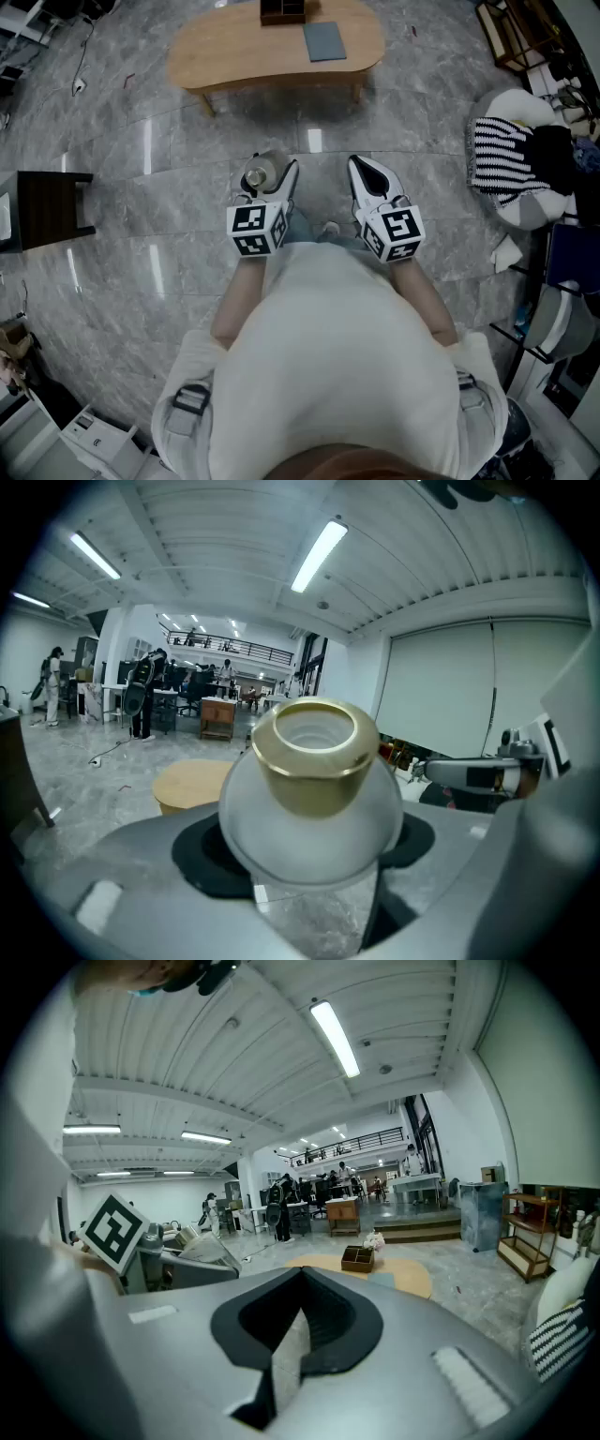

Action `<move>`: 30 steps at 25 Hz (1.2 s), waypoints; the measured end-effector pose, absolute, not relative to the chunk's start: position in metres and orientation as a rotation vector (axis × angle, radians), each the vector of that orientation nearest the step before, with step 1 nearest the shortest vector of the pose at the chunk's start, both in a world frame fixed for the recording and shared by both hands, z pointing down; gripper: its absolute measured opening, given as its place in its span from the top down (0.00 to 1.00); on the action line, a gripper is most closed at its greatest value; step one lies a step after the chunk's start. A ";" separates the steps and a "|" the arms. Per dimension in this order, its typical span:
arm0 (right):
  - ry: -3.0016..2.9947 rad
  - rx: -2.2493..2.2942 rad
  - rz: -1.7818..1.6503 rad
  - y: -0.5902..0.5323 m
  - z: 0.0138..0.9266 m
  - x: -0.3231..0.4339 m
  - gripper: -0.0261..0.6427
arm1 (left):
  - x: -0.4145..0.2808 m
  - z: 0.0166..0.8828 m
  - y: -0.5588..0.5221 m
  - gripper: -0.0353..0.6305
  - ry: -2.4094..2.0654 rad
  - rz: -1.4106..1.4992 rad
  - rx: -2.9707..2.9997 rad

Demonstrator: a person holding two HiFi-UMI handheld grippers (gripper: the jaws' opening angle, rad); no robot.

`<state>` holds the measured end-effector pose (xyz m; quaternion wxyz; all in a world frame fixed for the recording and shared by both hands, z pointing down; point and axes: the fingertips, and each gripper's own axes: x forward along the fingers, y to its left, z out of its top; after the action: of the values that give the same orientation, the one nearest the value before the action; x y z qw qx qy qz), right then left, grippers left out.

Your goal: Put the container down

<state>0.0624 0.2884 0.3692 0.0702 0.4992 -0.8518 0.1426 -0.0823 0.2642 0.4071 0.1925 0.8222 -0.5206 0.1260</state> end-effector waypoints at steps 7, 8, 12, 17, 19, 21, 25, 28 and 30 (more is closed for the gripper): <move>-2.594 1.487 0.395 0.312 0.360 0.073 0.97 | -0.070 0.396 0.297 0.43 -1.466 0.376 2.344; -2.603 1.483 0.386 0.312 0.358 0.072 0.97 | -0.069 0.394 0.298 0.43 -1.470 0.375 2.347; -2.632 1.467 0.350 0.309 0.349 0.073 0.97 | -0.064 0.389 0.298 0.43 -1.480 0.370 2.354; -2.652 1.492 0.380 0.311 0.346 0.086 0.96 | -0.056 0.384 0.301 0.43 -1.501 0.350 2.352; -2.654 1.494 0.392 0.314 0.349 0.091 0.96 | -0.053 0.385 0.304 0.43 -1.509 0.342 2.348; -2.656 1.487 0.389 0.316 0.351 0.095 0.96 | -0.053 0.386 0.306 0.43 -1.517 0.329 2.340; -2.654 1.470 0.410 0.318 0.355 0.097 0.96 | -0.051 0.387 0.308 0.43 -1.528 0.302 2.313; -2.652 1.442 0.417 0.320 0.358 0.095 0.96 | -0.051 0.388 0.311 0.43 -1.535 0.303 2.298; -2.656 1.427 0.429 0.319 0.359 0.093 0.96 | -0.051 0.388 0.312 0.43 -1.541 0.306 2.288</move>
<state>0.0933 0.3191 0.3595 0.0482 0.4681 -0.8711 0.1408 -0.0512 0.3117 0.3882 0.1821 0.8107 -0.5458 0.1084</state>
